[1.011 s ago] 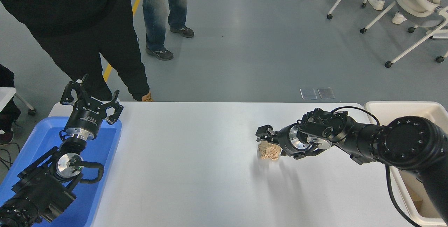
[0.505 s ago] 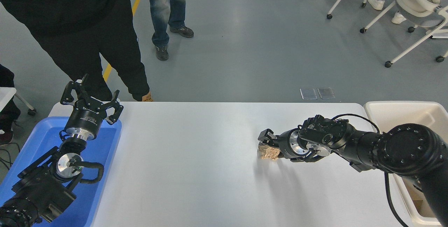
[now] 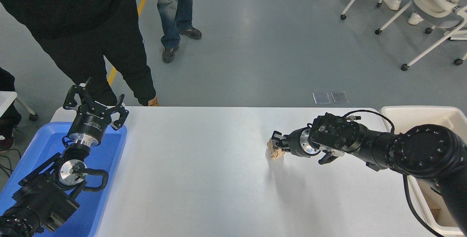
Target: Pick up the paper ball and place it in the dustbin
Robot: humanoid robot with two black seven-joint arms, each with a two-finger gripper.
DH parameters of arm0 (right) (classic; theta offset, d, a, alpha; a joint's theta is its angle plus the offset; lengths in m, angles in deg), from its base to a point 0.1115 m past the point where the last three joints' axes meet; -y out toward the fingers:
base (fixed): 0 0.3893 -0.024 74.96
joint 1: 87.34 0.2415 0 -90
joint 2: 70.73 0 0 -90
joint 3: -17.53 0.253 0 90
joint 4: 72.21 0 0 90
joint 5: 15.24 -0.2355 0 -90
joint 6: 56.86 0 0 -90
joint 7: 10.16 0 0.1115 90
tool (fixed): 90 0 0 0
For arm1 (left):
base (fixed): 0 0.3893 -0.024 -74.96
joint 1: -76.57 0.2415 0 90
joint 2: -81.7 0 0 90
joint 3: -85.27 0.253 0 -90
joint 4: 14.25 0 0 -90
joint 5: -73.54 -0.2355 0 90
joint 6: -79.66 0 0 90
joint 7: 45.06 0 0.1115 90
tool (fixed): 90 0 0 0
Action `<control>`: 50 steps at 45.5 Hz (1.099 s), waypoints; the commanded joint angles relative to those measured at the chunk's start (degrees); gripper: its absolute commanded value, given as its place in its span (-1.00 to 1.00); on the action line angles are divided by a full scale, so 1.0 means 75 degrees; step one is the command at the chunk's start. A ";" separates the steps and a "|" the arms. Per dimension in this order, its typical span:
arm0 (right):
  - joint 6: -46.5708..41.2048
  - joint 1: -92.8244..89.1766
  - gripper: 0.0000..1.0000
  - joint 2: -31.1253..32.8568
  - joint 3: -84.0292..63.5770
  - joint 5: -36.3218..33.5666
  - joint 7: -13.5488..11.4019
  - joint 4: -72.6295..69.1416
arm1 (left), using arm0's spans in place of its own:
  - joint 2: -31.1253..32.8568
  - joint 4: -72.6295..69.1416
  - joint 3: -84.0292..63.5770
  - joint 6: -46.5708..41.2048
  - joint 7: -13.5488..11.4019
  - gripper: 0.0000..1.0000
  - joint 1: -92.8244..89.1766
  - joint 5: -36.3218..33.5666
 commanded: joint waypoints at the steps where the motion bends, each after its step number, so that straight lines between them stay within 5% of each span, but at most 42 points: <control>1: -0.0725 0.1404 -1.00 0.0000 -0.0247 0.0181 0.0093 -0.0634 | 0.0000 -0.0001 0.0000 0.0002 -0.0001 0.98 0.0001 0.0000; 25: -0.2847 0.5717 -1.00 0.2414 -0.1056 0.0181 0.0070 -0.2861 | 0.0000 -0.0001 0.0000 0.0002 -0.0001 0.98 -0.0010 0.0000; 50: -0.2731 0.5075 -1.00 0.2602 -0.1290 0.0638 -0.0001 -0.1833 | 0.0000 -0.0001 0.0000 0.0002 -0.0001 0.98 0.0001 0.0000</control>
